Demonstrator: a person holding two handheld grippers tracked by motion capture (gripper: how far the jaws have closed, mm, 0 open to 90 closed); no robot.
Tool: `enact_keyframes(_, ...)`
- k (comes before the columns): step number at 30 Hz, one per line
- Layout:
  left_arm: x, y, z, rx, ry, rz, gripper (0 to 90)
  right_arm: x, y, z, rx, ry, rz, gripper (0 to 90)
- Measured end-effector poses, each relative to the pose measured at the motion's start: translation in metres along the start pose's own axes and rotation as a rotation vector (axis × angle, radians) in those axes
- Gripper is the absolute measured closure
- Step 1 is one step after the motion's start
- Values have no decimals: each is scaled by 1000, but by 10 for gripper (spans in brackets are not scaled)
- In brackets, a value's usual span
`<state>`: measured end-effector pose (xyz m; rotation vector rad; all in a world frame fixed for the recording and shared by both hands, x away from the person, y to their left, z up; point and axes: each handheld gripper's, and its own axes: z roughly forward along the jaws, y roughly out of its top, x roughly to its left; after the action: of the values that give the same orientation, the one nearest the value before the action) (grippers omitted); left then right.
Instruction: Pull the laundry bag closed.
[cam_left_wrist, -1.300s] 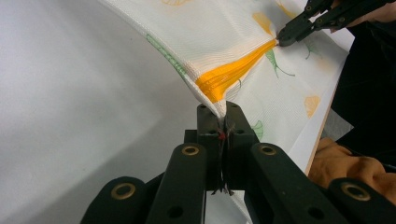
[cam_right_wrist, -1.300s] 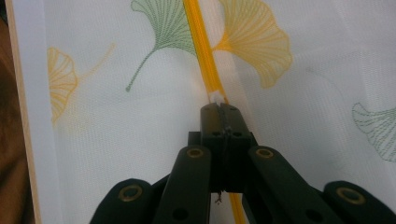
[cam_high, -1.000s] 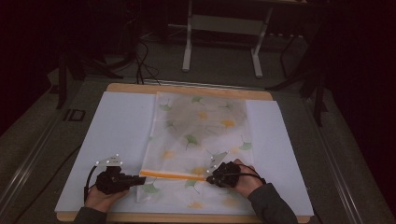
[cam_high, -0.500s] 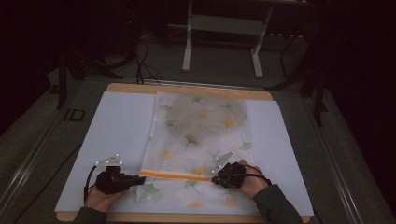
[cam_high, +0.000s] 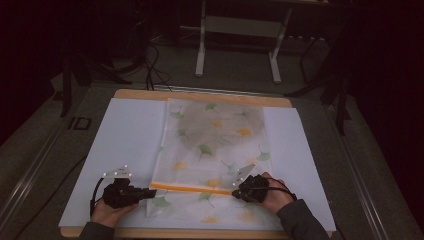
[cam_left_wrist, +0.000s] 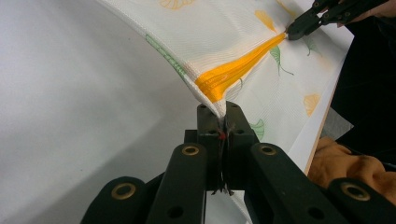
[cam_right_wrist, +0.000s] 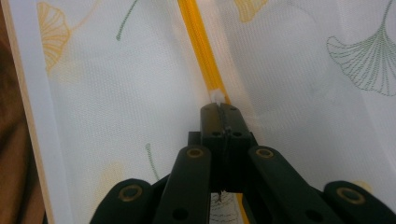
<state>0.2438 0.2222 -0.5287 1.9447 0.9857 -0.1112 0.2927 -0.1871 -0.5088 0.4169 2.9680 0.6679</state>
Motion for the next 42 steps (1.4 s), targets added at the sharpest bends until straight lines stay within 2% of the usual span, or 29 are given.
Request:
enact_keyframes(15, 1, 0, 0, -3, 1, -6, 880, -5, -15, -9, 24, -23, 26, 900)
enact_keyframes(42, 1, -1, 0, 0, 2, -3, 881, -15, -56, -33, 77, -62, 111, 900)
